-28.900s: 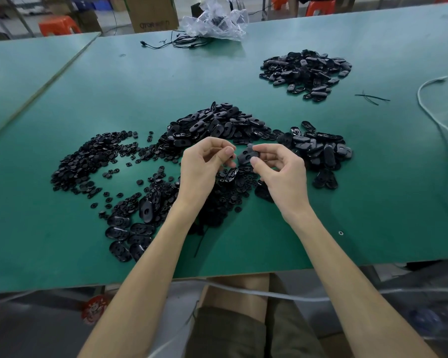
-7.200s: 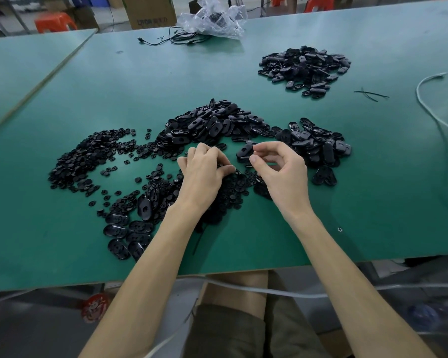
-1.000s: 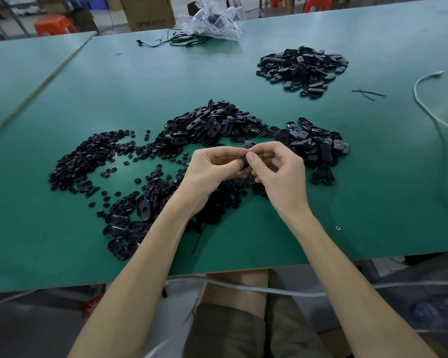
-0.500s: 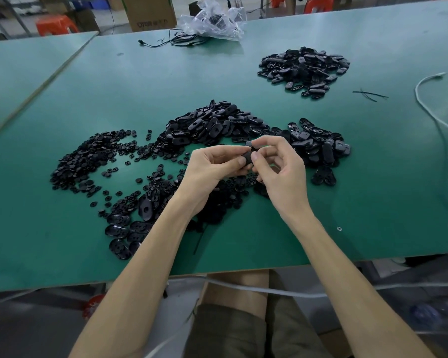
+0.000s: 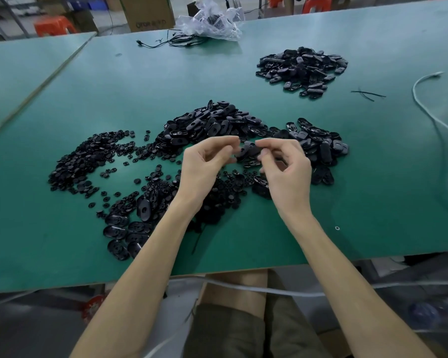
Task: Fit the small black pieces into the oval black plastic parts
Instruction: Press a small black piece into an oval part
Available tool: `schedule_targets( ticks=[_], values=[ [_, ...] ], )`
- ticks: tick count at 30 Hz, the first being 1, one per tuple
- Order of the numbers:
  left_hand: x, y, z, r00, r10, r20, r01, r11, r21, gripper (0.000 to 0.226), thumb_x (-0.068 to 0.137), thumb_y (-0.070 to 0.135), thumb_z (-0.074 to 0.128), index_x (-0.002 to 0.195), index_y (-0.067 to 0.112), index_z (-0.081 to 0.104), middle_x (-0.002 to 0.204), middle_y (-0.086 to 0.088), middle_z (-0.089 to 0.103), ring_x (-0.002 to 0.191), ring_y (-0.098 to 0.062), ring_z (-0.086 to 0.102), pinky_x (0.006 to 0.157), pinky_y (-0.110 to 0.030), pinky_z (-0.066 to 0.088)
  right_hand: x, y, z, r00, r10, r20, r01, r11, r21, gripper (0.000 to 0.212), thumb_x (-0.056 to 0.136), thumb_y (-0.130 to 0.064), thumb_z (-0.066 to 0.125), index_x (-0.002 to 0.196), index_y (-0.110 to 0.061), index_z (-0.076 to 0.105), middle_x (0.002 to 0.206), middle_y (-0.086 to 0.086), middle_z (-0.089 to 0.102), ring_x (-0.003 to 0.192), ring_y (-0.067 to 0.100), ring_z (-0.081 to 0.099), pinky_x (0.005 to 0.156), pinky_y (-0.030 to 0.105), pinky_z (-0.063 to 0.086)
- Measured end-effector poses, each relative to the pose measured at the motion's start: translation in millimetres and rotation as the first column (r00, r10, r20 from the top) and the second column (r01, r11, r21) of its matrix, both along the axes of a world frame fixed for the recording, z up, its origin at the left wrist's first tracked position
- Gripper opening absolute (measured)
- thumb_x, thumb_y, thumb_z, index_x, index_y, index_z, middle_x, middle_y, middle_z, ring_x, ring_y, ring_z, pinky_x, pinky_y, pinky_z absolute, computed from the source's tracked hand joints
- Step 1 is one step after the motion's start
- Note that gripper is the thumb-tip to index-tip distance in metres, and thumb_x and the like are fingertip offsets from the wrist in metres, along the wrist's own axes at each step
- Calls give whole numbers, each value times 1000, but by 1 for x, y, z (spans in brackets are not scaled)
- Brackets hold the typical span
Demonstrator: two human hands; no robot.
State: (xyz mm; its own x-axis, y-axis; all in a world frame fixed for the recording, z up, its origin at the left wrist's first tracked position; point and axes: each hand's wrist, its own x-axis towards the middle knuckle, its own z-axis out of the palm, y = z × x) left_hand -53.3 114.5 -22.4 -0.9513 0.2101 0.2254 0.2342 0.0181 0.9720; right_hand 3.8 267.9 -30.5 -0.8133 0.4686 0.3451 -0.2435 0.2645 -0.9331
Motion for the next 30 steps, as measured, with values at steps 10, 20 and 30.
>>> schedule_targets(
  ticks=[10,20,30],
  values=[
    [-4,-6,-7,935,209,-287,-342,748,-568,33,100,2,60,125,19,73,129,3,67,127,-16,54,112,-31,36,-7,4,-3,978,-193,75,200,976,-92,60,101,-2,55,157,-14,38,144,2,34,129,4,51,92,25,56],
    [-5,-4,-13,948,130,-291,-304,641,-705,21,100,29,68,119,26,76,130,11,65,128,-14,43,88,-26,14,-7,3,-8,979,-106,173,54,959,279,33,98,-5,65,130,-14,69,129,0,60,123,9,52,105,28,46],
    [-4,-2,-13,957,93,-276,-265,667,-696,36,105,29,60,140,26,63,141,8,63,136,-10,40,87,-22,12,-7,1,-10,940,-109,322,-42,902,430,23,97,-17,69,119,-19,75,123,-1,66,125,19,42,101,23,29]
  ],
)
